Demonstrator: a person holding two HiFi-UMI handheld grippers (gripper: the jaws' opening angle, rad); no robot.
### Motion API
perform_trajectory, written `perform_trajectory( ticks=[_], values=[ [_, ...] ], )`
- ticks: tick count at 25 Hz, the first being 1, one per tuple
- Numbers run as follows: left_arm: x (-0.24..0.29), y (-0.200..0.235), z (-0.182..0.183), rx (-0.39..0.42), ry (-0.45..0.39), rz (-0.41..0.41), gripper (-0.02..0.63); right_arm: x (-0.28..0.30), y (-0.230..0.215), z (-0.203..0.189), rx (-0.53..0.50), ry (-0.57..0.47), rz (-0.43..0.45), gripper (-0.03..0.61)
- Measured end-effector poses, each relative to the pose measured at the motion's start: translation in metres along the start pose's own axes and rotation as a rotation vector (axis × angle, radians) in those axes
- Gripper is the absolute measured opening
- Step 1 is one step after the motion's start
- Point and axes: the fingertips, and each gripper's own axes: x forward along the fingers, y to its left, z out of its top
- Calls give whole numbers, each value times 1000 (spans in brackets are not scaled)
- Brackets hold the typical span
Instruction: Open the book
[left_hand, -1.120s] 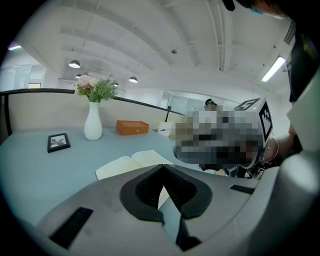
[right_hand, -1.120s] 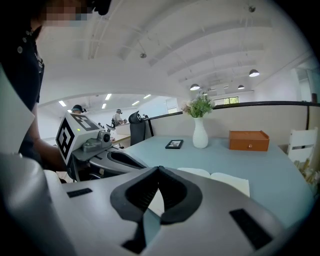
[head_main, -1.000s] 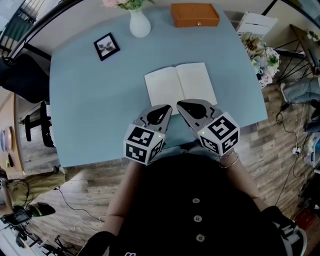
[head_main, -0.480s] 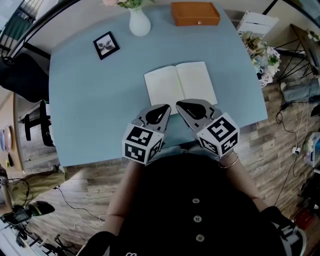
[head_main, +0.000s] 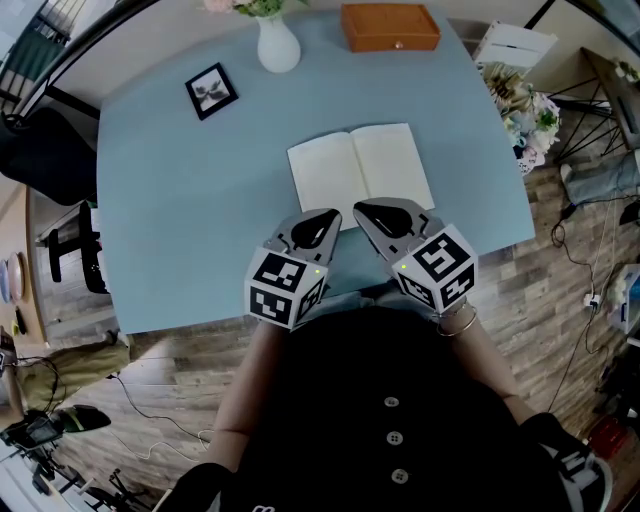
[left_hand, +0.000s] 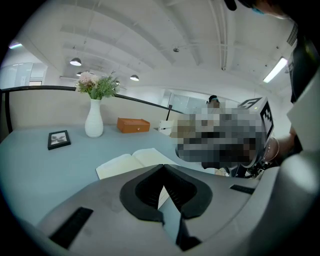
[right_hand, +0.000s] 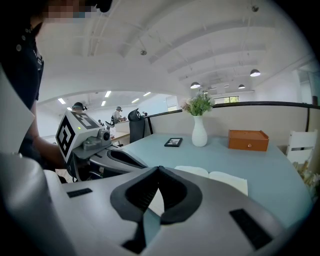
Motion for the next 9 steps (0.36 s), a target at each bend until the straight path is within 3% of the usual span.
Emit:
perform_trajectory(
  ticks=[9],
  values=[
    [2, 3, 4, 10, -13, 15, 12, 1, 0, -4, 30, 9, 11, 2]
  ],
)
